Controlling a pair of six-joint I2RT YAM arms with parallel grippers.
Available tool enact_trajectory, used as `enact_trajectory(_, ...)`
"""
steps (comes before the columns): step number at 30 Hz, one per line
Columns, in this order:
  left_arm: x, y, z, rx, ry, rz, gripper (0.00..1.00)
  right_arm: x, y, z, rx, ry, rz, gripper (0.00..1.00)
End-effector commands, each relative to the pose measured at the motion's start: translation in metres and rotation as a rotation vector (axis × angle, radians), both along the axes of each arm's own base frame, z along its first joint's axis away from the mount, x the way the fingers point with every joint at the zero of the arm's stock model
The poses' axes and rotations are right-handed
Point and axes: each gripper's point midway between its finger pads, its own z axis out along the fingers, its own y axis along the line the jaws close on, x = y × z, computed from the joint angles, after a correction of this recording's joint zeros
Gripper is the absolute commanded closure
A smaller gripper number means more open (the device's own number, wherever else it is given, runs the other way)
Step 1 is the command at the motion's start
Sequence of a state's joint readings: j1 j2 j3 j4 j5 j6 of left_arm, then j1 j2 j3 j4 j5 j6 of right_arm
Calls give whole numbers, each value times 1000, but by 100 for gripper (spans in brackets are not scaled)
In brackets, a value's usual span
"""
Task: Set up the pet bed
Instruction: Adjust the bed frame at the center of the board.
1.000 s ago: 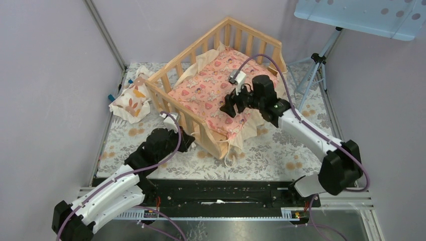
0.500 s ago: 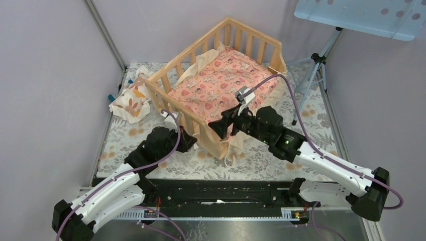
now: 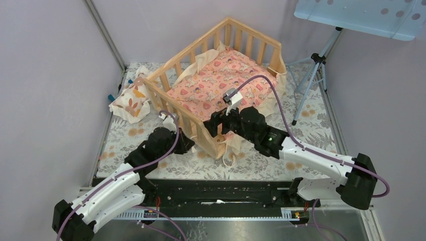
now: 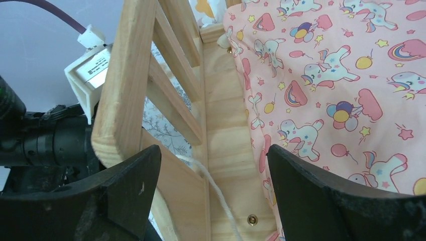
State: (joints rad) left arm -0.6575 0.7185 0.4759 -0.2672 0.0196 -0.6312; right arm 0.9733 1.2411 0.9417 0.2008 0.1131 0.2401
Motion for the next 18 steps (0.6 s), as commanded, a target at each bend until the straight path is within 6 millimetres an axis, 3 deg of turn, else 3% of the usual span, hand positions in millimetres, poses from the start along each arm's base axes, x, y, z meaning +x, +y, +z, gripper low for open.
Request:
enact_trajectory(1,10,1,23,-45,-57,45,100,-9,-9,41,77,-101,-8,16)
enact_trajectory(5,13,4,22,-32,-58,65,100,-18,-20,56,69,-140,-5,14)
enact_trajectory(11,13,7,22,-50,-59,90,100,-46,11,61,46,-158,106,12)
enact_trajectory(18,8,4,16,-87,-27,79,100,-26,32,49,4,-178,50,14)
